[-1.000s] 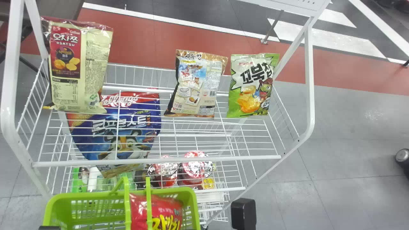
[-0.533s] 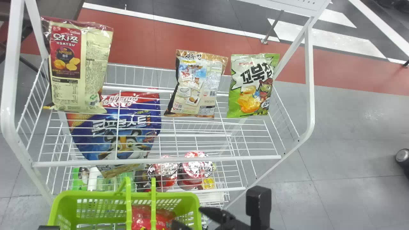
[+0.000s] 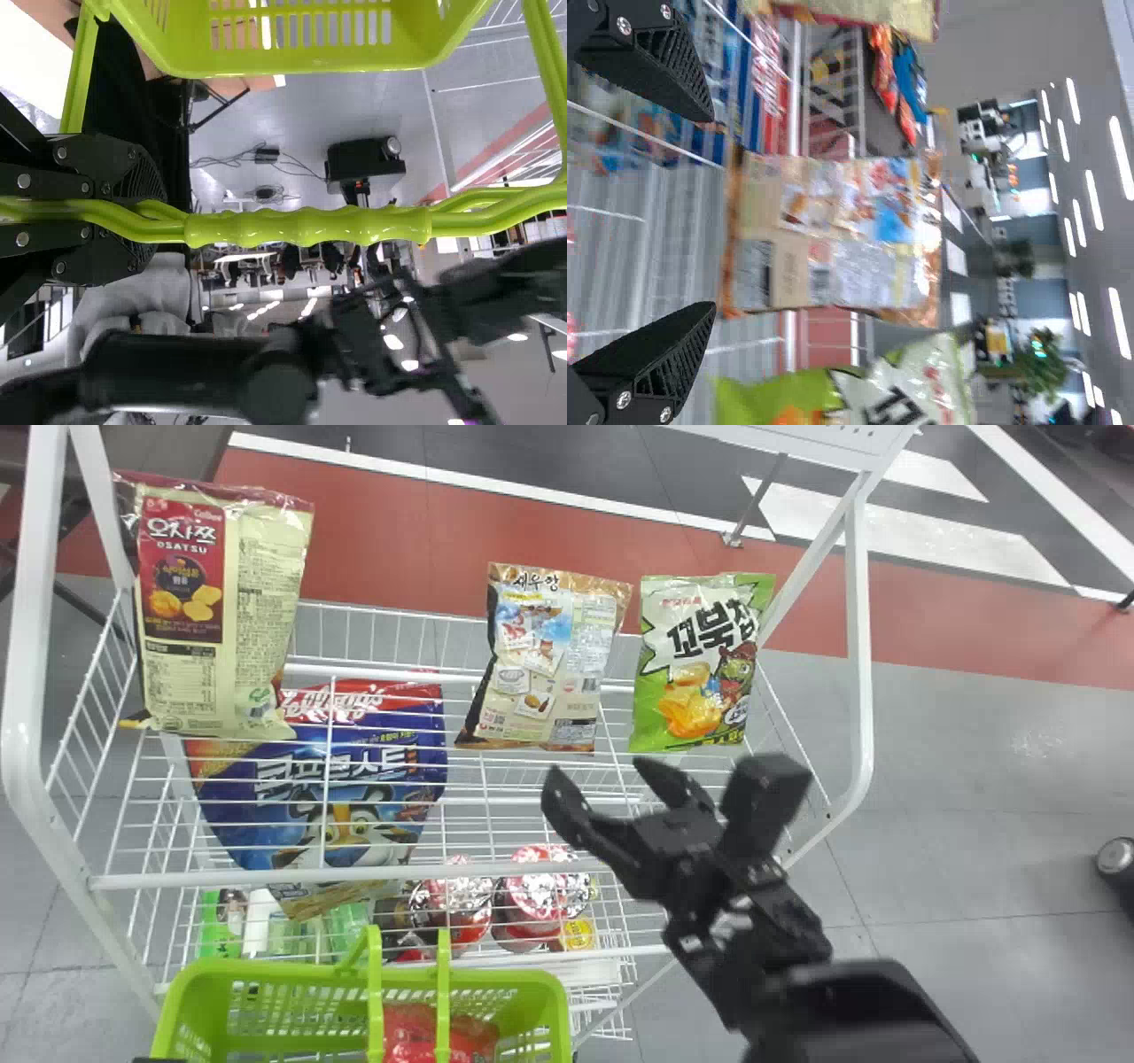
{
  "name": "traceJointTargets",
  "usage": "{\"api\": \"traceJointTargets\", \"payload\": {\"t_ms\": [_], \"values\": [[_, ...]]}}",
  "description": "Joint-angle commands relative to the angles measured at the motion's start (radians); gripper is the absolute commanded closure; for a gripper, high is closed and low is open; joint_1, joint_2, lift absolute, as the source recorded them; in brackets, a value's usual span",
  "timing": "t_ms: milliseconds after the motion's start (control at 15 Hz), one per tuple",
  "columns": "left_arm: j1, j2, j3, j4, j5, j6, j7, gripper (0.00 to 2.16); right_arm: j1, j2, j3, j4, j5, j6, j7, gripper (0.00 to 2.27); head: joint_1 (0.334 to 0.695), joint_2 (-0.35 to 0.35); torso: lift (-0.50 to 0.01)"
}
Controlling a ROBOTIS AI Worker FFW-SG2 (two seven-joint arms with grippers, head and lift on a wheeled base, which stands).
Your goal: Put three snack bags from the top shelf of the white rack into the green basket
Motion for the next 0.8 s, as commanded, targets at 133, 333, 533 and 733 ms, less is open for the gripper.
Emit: {"api": "traceJointTargets", "payload": {"t_ms": [133,333,533,733], "values": [[-0.007,0.012,0.001,-0.003,0.001,0.016,-0.002,2.15,-0.197,0.024,0.058,0.17,0.086,0.019,-0.063,0.08,0.695,-0.35,0.0],[-0.016,0.024,0.007,0.001,0.012,0.022,-0.002,2.15,-0.303,0.024,0.075,0.308,0.111,0.004,-0.117,0.09,0.695,-0.35,0.0],[-0.026,0.03,0.007,0.004,0.013,0.035,0.0,2.15,-0.404,0.022,0.043,0.43,0.097,0.013,-0.068,0.69,0.695,-0.35,0.0],[-0.028,0.03,0.01,0.004,0.013,0.035,0.003,2.15,-0.385,0.022,0.045,0.417,0.085,0.037,0.006,2.02,0.695,-0.35,0.0]]}}
